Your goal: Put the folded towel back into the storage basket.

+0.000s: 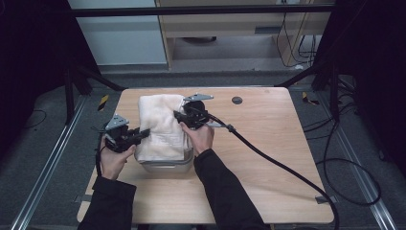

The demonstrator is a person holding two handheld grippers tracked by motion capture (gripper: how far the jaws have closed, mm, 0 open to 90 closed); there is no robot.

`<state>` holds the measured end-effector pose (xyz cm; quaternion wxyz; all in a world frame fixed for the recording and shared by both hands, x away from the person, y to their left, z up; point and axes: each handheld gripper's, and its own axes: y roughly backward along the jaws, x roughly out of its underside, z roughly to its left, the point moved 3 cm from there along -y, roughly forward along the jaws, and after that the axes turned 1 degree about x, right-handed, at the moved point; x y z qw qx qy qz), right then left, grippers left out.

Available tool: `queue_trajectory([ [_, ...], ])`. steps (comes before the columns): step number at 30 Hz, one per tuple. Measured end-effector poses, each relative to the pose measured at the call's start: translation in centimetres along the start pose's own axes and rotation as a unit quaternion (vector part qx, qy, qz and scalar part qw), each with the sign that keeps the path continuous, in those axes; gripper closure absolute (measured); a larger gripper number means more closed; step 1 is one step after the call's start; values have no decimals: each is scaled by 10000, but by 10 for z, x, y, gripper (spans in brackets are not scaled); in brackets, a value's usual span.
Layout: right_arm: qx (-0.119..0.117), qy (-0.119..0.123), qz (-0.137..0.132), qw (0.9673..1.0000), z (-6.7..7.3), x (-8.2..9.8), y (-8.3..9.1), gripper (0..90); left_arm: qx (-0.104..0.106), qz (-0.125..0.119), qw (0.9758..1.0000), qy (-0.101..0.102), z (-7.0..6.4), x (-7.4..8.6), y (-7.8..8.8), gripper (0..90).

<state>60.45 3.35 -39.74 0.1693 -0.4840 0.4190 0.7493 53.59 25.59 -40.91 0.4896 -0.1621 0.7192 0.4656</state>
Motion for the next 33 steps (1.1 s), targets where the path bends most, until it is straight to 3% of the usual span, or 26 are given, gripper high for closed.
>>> queue_trajectory([
  [19, 73, -87, 252, 9996, -7, 22, -16, 651, -124, 350, 9993, -40, 3, 16, -18, 726],
  [33, 228, 46, 449, 9987, -10, 35, -27, 632, -259, 576, 9980, -54, 3, 25, -30, 719],
])
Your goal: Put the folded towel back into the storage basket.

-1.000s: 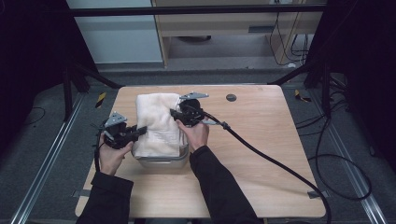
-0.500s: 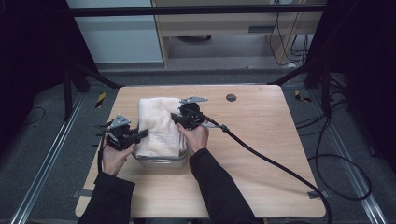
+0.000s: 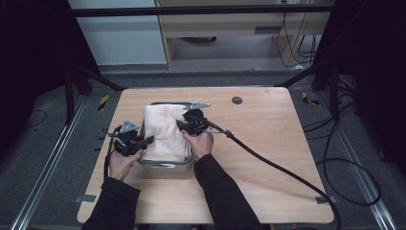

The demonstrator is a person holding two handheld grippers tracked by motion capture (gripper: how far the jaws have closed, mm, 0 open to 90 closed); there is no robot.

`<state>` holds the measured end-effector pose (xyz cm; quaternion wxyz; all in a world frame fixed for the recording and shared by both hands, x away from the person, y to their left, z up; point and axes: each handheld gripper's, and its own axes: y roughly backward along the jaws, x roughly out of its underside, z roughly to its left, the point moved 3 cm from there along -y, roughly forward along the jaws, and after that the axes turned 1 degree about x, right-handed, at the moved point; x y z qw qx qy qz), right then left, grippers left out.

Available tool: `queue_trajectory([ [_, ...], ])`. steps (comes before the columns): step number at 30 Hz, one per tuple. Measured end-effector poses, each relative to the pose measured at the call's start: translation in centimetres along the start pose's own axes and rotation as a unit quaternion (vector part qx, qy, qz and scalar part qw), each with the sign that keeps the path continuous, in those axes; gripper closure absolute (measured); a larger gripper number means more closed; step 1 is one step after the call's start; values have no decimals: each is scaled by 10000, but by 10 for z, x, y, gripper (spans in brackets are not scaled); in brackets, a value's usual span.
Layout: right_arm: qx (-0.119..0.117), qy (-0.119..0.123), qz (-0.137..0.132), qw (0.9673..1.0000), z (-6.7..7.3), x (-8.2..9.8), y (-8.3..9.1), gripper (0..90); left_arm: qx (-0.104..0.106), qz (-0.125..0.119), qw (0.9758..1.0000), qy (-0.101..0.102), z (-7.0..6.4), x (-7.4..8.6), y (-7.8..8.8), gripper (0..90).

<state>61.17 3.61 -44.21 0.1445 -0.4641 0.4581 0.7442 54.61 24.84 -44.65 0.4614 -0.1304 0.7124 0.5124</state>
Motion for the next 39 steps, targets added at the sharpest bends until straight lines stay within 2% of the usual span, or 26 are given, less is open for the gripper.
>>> queue_trajectory([
  [10, 80, 179, 133, 9997, -1, 6, -5, 605, -161, 198, 9997, 25, 1, 4, -7, 664],
  [19, 174, 305, 173, 9992, -3, 7, -5, 562, -231, 149, 9996, 64, 2, 3, -8, 593],
  [22, 158, 338, 106, 9992, -3, 5, -2, 559, -261, 27, 9996, 55, 2, 0, -4, 551],
  [25, 138, 380, -28, 9992, -2, -1, 7, 552, -231, -243, 9994, 100, 2, -5, 5, 522],
  [30, 134, 414, -149, 9989, -3, -6, 21, 522, -175, -550, 9982, 151, 1, -11, 20, 508],
  [34, 147, 475, -307, 9983, -8, -12, 39, 465, -105, -760, 9969, 167, -1, -12, 31, 481],
  [39, 173, 513, -423, 9976, -17, -13, 65, 319, -108, -906, 9957, 147, -2, -10, 42, 447],
])
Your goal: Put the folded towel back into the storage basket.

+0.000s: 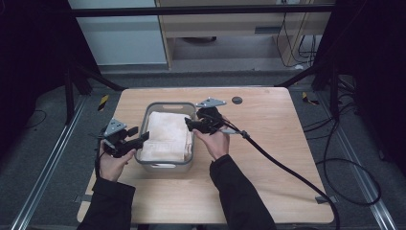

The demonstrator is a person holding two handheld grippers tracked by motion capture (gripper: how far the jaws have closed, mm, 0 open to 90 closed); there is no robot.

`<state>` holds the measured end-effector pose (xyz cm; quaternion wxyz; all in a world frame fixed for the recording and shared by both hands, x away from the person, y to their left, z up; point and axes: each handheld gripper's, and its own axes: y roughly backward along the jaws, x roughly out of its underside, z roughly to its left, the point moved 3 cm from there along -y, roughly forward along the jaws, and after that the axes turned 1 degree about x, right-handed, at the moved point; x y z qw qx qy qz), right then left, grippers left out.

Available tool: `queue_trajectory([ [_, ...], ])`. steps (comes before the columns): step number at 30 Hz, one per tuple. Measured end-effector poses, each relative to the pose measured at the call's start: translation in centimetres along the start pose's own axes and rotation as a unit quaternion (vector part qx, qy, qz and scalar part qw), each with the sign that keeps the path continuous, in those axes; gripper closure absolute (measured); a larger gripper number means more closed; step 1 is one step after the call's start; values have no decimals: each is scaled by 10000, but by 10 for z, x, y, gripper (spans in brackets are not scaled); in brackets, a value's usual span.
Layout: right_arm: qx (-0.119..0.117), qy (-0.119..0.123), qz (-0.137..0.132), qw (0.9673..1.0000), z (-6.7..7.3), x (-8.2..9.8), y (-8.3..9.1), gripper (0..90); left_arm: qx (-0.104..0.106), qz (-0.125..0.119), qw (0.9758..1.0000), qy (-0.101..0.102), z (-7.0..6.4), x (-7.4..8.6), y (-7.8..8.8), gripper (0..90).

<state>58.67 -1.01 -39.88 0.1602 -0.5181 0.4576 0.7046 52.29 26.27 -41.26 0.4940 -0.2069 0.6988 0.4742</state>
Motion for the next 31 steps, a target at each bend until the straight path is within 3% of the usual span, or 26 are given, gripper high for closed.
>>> queue_trajectory([
  [5, -20, -125, -125, 9998, -18, 11, 31, 208, -41, -63, 10000, -22, 1, 5, 11, 389],
  [14, 120, -270, -146, 9995, -51, 43, 70, 128, -57, -127, 9999, 22, 5, 19, 22, 331],
  [20, 184, -414, -72, 9989, -73, 75, 94, 112, -146, -159, 9998, -24, 8, 29, 29, 319],
  [31, 419, -496, -7, 9979, -105, 131, 133, 113, -367, -77, 9991, 181, 21, 56, 45, 354],
])
